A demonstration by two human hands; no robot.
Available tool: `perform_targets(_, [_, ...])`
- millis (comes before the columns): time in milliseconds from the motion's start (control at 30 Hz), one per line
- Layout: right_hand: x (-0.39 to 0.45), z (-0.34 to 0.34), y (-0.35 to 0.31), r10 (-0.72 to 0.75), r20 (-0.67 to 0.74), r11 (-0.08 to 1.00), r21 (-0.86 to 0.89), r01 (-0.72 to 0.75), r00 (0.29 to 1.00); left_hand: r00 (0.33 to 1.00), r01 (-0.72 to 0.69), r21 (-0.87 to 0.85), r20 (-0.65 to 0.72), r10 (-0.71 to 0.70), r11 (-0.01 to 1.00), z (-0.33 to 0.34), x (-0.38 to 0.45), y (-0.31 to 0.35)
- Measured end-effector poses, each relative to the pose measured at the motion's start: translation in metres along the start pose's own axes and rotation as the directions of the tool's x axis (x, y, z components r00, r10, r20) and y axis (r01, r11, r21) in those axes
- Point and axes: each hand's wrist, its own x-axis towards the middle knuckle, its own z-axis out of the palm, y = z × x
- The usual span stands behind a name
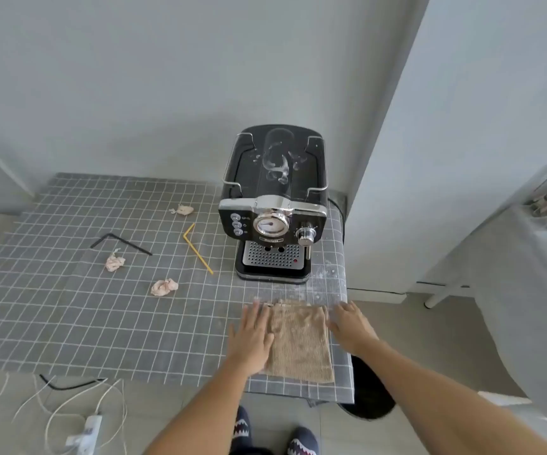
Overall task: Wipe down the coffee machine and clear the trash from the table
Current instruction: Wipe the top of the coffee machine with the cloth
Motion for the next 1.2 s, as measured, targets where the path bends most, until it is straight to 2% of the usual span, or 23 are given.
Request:
perform_targets(133, [-0.034,0.039,-0.011,0.083,-0.189,0.997,0.012,-0.082,0.978,1.000,-0.020,0.089,0.026,0.018,0.996,0.031,-0.020,0.012])
perform_targets(233, [-0.050,0.058,-0.018,0.188,-0.252,0.982,0.082,-0.172,0.949,1.000,0.017,0.098,-0.001,-0.017,0.995,0.043,-0.032,0.011])
perform_targets(333, [-0.053,0.057,-0.027,0.232,-0.284,0.965,0.187,-0.183,0.930,0.999,0.043,0.073,0.000,-0.043,0.996,0.047,-0.041,0.012])
perform_targets(400, [-0.056,0.047,-0.036,0.200,-0.323,0.949,0.298,-0.101,0.925,0.999,0.040,0.023,-0.019,-0.040,0.999,0.043,-0.048,0.015])
perform_targets(467, [-0.062,0.032,-0.048,0.115,-0.361,0.908,0.416,0.050,0.925,0.998,0.011,-0.025,-0.069,-0.013,1.000,0.038,-0.051,0.019])
perform_targets(567, [-0.079,0.001,-0.070,-0.054,-0.423,0.843,0.467,0.268,0.904,0.973,-0.142,-0.160,-0.206,0.107,0.977,0.026,-0.050,0.025])
perform_targets(633, [-0.086,-0.019,-0.082,-0.144,-0.470,0.803,0.459,0.381,0.871,0.936,-0.277,-0.343,-0.307,0.172,0.898,0.008,-0.049,0.031])
perform_targets(700, [-0.090,-0.042,-0.092,-0.197,-0.508,0.758,0.464,0.459,0.839,0.891,-0.378,-0.486,-0.423,0.166,0.788,-0.017,-0.054,0.039])
perform_targets(800, [-0.094,-0.082,-0.102,-0.168,-0.560,0.720,0.492,0.489,0.811,0.828,-0.484,-0.533,-0.535,0.167,0.694,-0.058,-0.061,0.049])
perform_targets(900, [-0.100,-0.124,-0.109,-0.115,-0.561,0.631,0.596,0.496,0.820,0.720,-0.613,-0.455,-0.659,0.218,0.646,-0.111,-0.064,0.053])
perform_targets(967, [-0.103,-0.149,-0.113,-0.152,-0.458,0.574,0.681,0.455,0.876,0.653,-0.673,-0.372,-0.704,0.278,0.639,-0.151,-0.062,0.055])
perform_targets(1033, [-0.102,-0.165,-0.121,-0.177,-0.371,0.629,0.670,0.395,0.912,0.573,-0.732,-0.275,-0.743,0.345,0.624,-0.191,-0.056,0.053])
perform_targets(1100, [-0.099,-0.183,-0.137,-0.162,-0.394,0.656,0.642,0.396,0.905,0.494,-0.774,-0.184,-0.773,0.398,0.605,-0.227,-0.048,0.049])
perform_targets(1200, [-0.091,-0.213,-0.161,-0.081,-0.458,0.487,0.757,0.436,0.885,0.416,-0.781,-0.113,-0.827,0.377,0.615,-0.260,-0.035,0.045])
